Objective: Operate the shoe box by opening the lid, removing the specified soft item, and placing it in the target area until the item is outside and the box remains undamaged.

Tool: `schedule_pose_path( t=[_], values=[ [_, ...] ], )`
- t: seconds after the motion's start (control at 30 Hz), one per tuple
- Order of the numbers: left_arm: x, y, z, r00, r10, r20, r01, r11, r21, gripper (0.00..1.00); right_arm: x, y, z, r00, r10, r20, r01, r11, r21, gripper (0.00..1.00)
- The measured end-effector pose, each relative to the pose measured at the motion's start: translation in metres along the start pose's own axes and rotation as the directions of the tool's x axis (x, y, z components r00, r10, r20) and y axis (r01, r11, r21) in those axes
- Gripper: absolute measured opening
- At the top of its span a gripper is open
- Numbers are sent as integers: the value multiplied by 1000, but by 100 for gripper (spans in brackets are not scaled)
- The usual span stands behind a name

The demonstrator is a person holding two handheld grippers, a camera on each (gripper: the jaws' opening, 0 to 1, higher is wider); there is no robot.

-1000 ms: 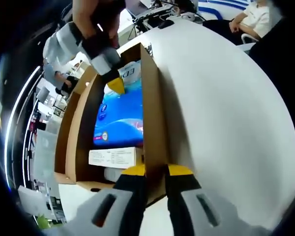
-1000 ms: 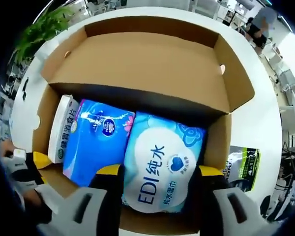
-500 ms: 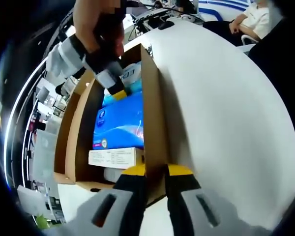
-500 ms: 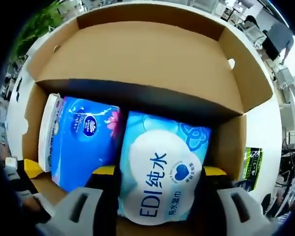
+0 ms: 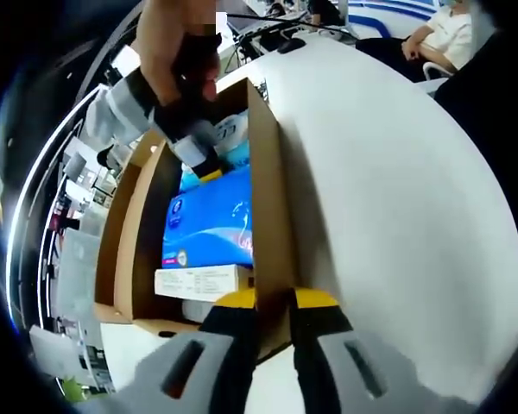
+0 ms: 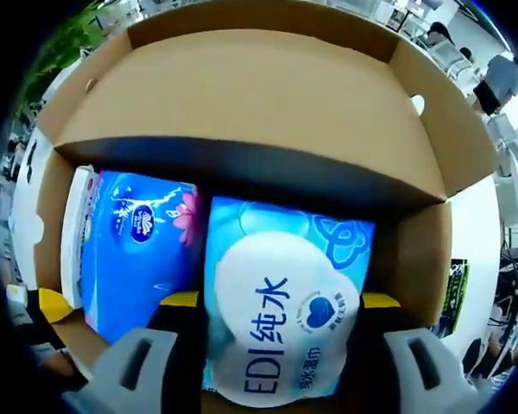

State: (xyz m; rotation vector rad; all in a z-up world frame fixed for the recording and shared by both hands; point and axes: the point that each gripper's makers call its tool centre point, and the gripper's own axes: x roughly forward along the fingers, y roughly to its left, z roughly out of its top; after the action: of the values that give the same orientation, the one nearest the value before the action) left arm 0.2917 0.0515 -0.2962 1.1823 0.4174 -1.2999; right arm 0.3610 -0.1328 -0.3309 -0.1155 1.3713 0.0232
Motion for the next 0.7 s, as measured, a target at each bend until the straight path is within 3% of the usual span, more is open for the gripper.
schedule_pose_path(
  t=[0.37, 0.7],
  values=[
    [-2, -3, -1, 1000, -4, -7, 4, 1000, -4, 12, -1, 8, -9, 1000, 4, 27, -4, 1000, -28, 70],
    [-2, -4, 0, 1000, -4, -5, 4, 1000, -4, 12, 9, 7, -7, 993, 117, -21, -117, 993, 21, 71]
  ],
)
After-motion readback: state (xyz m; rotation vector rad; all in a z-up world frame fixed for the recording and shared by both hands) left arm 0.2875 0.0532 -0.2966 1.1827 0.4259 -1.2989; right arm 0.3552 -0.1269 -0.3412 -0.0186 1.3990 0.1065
